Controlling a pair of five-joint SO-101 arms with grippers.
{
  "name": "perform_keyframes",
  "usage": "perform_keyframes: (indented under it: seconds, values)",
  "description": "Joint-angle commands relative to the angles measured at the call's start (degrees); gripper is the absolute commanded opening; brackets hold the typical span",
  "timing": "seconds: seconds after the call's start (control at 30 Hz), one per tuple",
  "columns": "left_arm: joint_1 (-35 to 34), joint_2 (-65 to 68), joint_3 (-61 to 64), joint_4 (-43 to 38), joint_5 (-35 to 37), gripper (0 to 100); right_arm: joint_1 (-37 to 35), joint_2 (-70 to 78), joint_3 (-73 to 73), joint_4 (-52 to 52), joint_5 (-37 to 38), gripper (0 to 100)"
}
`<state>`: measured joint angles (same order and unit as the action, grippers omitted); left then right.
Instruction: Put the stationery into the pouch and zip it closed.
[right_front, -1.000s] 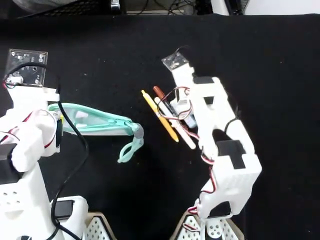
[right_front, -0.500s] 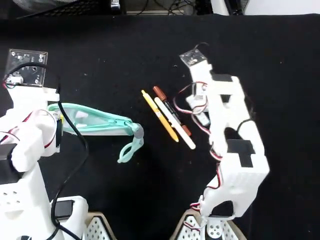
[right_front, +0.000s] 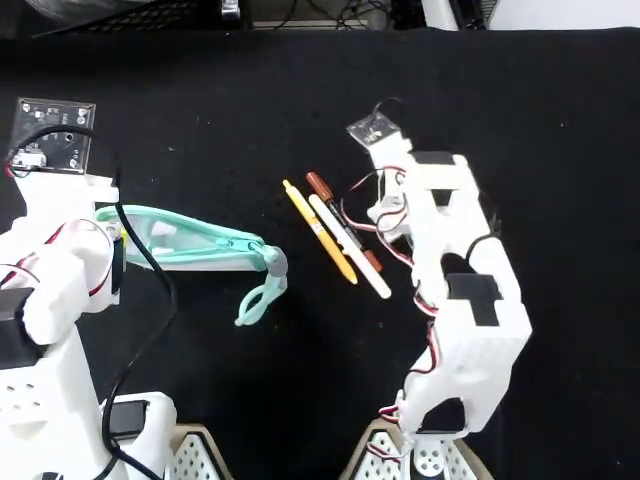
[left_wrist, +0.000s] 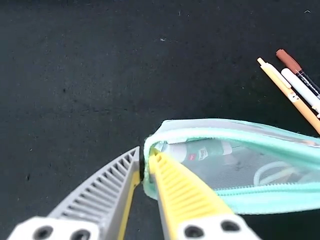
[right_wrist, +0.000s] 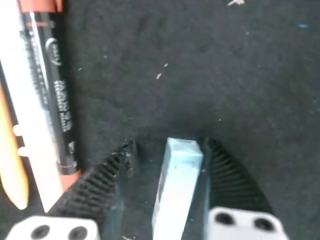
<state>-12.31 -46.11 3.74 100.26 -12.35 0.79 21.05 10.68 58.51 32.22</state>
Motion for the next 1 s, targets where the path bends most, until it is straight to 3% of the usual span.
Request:
perform_keyframes:
  seconds: [0.0,0.17,0.43,0.97]
  values:
    - [-0.48,0.26,0.04,-0.70,-0.62,3,0.70,-0.48,-3.65,0.44,0.26,13.0]
    - [-0.48,0.26,0.04,-0.70,-0.62,3,2.37,-0.48,-4.44,2.29,0.62,3.8]
    - [-0.48,0.26,0.04,-0.53,-0.62,3,2.55,-0.48,-4.44,3.43,0.70,22.7]
    - [-0.48,0.26,0.04,-0.44,-0.62,3,2.46,-0.40,-5.85,11.78,7.03,22.2]
